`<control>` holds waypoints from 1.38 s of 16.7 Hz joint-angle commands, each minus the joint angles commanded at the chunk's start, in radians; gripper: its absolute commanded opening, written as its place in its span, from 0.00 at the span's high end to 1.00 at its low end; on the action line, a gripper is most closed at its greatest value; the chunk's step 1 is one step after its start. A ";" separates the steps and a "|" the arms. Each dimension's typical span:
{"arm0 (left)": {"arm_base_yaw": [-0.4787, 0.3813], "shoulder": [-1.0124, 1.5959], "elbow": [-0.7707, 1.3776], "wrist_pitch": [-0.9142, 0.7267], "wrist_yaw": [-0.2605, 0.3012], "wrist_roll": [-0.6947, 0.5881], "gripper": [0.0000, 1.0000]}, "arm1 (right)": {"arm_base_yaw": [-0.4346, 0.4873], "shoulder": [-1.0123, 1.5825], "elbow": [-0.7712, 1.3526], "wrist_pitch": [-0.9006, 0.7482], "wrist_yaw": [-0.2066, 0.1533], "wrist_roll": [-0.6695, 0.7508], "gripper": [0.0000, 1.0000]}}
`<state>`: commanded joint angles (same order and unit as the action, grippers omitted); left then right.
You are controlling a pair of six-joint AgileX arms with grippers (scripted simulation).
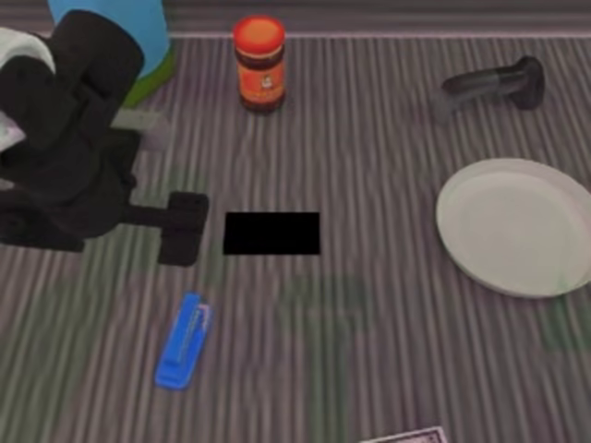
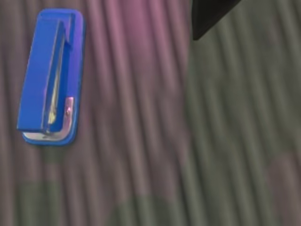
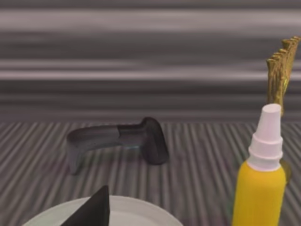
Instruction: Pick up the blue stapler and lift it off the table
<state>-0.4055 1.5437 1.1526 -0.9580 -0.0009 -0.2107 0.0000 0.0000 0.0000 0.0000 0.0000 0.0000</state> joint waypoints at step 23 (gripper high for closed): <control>-0.082 0.437 0.039 0.179 0.001 -0.043 0.00 | 0.000 0.000 0.000 0.000 0.000 0.000 0.00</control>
<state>-0.4874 1.9804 1.1914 -0.7787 0.0006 -0.2540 0.0000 0.0000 0.0000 0.0000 0.0000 0.0000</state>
